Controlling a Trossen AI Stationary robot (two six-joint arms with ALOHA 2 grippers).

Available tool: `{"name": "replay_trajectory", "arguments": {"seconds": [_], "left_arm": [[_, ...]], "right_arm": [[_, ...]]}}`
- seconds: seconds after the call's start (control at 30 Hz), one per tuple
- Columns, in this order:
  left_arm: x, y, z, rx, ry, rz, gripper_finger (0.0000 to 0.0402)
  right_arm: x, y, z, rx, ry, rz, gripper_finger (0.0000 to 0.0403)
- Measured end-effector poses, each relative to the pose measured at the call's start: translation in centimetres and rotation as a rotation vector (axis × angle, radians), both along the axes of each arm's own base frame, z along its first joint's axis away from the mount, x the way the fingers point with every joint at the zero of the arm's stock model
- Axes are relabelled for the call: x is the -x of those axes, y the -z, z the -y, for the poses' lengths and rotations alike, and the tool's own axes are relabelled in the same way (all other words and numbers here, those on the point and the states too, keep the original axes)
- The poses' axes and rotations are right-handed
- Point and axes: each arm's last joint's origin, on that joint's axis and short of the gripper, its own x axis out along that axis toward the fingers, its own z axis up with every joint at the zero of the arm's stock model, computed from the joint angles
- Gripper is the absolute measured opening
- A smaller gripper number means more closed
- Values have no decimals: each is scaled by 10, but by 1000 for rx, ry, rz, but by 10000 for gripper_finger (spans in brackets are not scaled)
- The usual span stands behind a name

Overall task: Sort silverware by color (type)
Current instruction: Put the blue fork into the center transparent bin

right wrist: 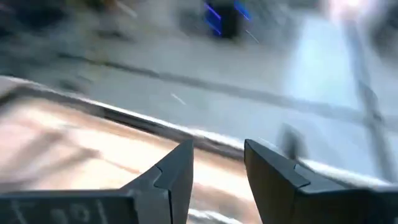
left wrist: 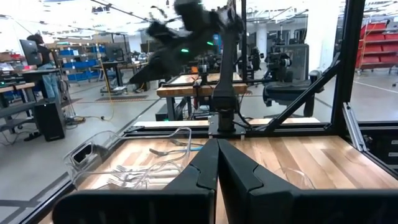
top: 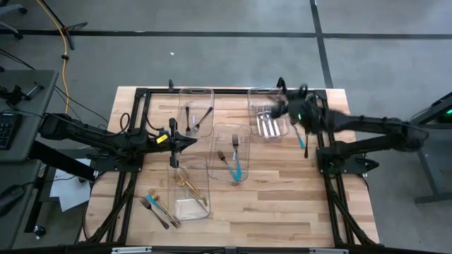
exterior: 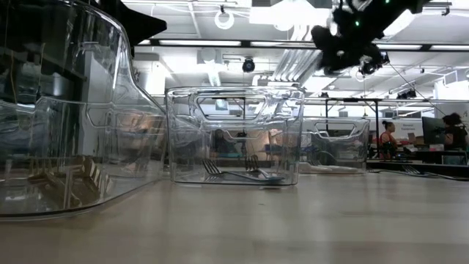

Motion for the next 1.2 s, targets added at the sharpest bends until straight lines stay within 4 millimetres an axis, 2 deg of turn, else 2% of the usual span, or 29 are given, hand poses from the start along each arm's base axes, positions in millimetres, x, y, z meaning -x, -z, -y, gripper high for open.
{"name": "replay_trajectory", "arguments": {"seconds": [0.07,0.17,0.33,0.57,0.7,0.9,1.2], "left_arm": [[0,0,0,0,0,0,1],[0,0,0,0,0,0,1],[0,0,0,1,0,0,1],[0,0,0,1,0,0,1],[0,0,0,1,0,0,1],[0,0,0,1,0,0,1],[0,0,0,1,0,0,1]], "right_arm": [[15,-4,20,-115,127,-58,138],[40,2,42,-264,269,-126,138],[67,29,59,-494,342,-167,138],[87,81,59,-721,344,-164,138],[97,101,57,-803,372,-141,138],[97,117,54,-874,310,-70,138],[101,132,46,-956,308,-45,138]]}}
